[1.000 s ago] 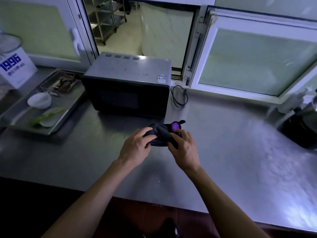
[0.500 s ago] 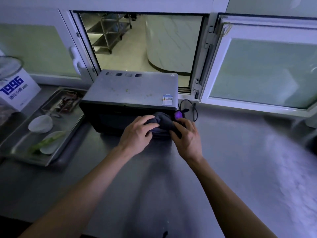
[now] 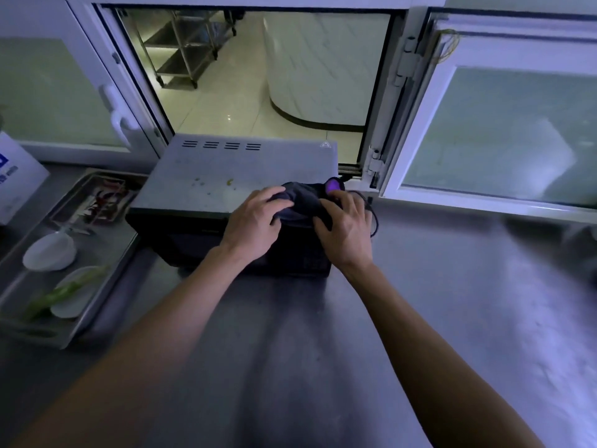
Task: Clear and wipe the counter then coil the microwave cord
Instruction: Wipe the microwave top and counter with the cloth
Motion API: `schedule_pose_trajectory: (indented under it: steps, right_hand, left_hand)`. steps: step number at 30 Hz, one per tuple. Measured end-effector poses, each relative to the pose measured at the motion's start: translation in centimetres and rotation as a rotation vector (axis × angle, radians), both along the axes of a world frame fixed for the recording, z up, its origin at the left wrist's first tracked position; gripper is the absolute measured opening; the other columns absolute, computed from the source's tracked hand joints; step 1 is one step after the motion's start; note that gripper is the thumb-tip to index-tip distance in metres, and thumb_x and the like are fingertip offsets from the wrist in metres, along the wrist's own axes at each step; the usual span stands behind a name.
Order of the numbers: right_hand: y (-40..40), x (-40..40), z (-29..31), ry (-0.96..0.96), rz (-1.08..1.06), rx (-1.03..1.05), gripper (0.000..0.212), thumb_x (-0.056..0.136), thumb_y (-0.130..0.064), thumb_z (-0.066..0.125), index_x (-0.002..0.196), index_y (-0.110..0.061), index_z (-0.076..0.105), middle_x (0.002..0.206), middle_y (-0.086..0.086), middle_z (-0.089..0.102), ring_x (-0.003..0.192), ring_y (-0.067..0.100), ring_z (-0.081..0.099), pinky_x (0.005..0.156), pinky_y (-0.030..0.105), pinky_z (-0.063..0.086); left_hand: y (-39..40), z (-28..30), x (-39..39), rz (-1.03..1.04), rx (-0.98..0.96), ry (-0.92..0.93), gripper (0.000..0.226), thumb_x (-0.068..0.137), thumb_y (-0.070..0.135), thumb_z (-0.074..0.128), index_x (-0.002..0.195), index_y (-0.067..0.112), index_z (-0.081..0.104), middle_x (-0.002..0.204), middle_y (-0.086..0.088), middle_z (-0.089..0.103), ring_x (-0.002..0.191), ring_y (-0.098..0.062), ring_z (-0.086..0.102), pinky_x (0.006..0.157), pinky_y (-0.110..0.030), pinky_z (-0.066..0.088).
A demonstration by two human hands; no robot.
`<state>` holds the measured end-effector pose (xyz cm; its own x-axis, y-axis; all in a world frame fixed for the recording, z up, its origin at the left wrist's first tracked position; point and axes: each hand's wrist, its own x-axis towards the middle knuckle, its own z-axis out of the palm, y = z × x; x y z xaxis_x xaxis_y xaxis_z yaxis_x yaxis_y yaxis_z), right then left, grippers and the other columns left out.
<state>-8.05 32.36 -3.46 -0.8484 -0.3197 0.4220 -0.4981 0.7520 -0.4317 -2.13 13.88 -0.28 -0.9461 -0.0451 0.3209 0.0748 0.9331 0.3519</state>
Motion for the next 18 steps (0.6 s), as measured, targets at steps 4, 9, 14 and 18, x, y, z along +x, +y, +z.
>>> schedule_pose_trajectory:
  steps: [4, 9, 14, 18]
  right_hand:
    - [-1.0, 0.6, -1.3, -0.018, -0.001, 0.090, 0.052, 0.092, -0.041, 0.061, 0.139, -0.018, 0.056, 0.152, 0.010, 0.046, 0.140, 0.034, 0.038, 0.114, 0.051, 0.030]
    - [-4.1, 0.9, -1.2, -0.140, -0.004, 0.273, 0.065, 0.096, -0.061, 0.040, 0.155, -0.035, 0.029, 0.165, 0.003, 0.022, 0.152, 0.030, 0.015, 0.122, 0.057, 0.008]
    - [-7.8, 0.8, -0.7, -0.268, -0.057, 0.422, 0.071, 0.094, -0.071, 0.023, 0.157, -0.043, 0.005, 0.168, 0.005, 0.006, 0.154, 0.031, -0.003, 0.119, 0.062, -0.006]
    - [-10.9, 0.8, -0.2, -0.341, -0.064, 0.473, 0.072, 0.094, -0.071, 0.018, 0.157, -0.043, -0.004, 0.168, 0.005, -0.005, 0.153, 0.033, -0.013, 0.117, 0.065, -0.009]
  left_hand:
    - [-1.4, -1.8, 0.2, -0.079, 0.016, 0.002, 0.052, 0.084, 0.009, 0.066, 0.136, 0.016, 0.058, 0.144, 0.000, 0.052, 0.131, -0.020, 0.048, 0.103, -0.044, 0.046]
    - [-4.4, -2.4, 0.9, -0.088, 0.034, 0.039, 0.051, 0.090, 0.034, 0.060, 0.138, 0.018, 0.055, 0.141, 0.002, 0.054, 0.134, -0.017, 0.045, 0.107, -0.042, 0.040]
    - [-9.0, -2.2, 1.4, -0.084, -0.015, 0.067, 0.040, 0.096, 0.030, 0.058, 0.131, 0.012, 0.061, 0.134, -0.004, 0.060, 0.129, -0.023, 0.051, 0.101, -0.046, 0.044]
    - [-13.1, -2.0, 1.9, -0.073, -0.059, 0.073, 0.039, 0.096, 0.034, 0.054, 0.125, 0.011, 0.064, 0.130, -0.005, 0.062, 0.125, -0.025, 0.053, 0.095, -0.045, 0.046]
